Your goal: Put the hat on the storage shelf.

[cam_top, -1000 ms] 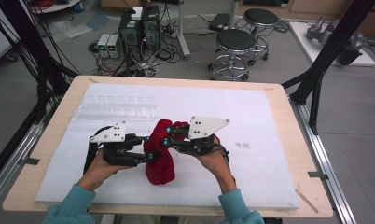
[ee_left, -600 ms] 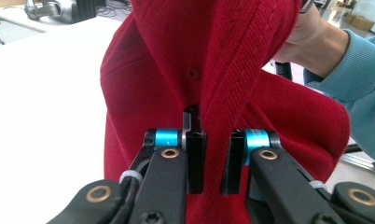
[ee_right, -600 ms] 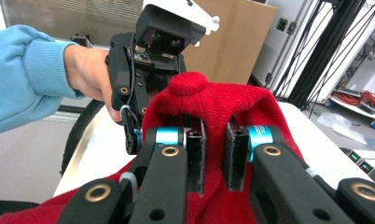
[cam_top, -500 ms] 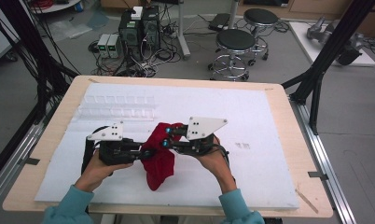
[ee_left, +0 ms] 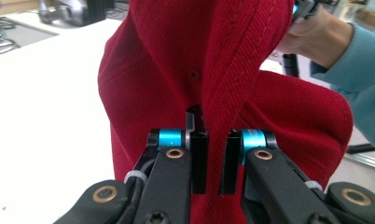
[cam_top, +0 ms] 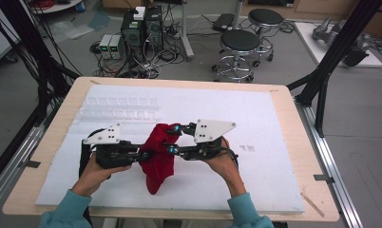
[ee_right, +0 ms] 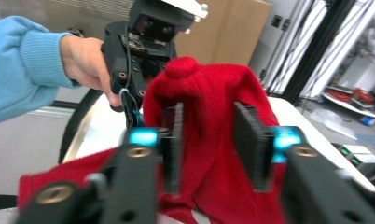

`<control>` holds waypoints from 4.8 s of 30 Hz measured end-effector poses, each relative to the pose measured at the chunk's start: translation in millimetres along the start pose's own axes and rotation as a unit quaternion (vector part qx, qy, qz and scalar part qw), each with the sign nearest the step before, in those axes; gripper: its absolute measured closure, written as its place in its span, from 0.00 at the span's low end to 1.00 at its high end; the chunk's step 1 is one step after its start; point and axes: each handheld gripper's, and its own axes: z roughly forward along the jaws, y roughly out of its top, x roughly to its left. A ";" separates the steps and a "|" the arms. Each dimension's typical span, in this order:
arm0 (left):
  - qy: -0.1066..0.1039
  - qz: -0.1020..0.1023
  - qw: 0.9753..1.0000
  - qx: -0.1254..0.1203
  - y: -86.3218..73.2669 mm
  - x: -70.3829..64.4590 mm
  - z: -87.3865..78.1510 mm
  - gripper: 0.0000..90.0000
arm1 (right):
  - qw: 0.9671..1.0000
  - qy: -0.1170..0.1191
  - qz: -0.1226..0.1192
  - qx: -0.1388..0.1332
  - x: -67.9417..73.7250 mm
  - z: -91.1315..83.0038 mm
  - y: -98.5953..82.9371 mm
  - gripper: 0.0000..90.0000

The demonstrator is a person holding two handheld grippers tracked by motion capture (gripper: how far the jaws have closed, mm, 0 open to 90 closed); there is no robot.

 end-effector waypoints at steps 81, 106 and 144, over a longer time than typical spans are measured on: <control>0.172 -0.033 0.981 -0.085 61.7 21.7 -5.2 0.96 | 0.980 -0.100 0.164 0.044 21.9 27.4 -11.6 0.51; 0.173 -0.053 0.978 -0.104 61.3 24.2 -9.5 0.70 | 0.975 -0.102 0.193 0.039 19.6 32.2 -9.0 0.95; 0.292 -0.038 0.948 -0.122 -36.1 32.4 -79.4 0.09 | 0.963 -0.159 0.217 0.012 -5.9 34.7 -9.8 0.95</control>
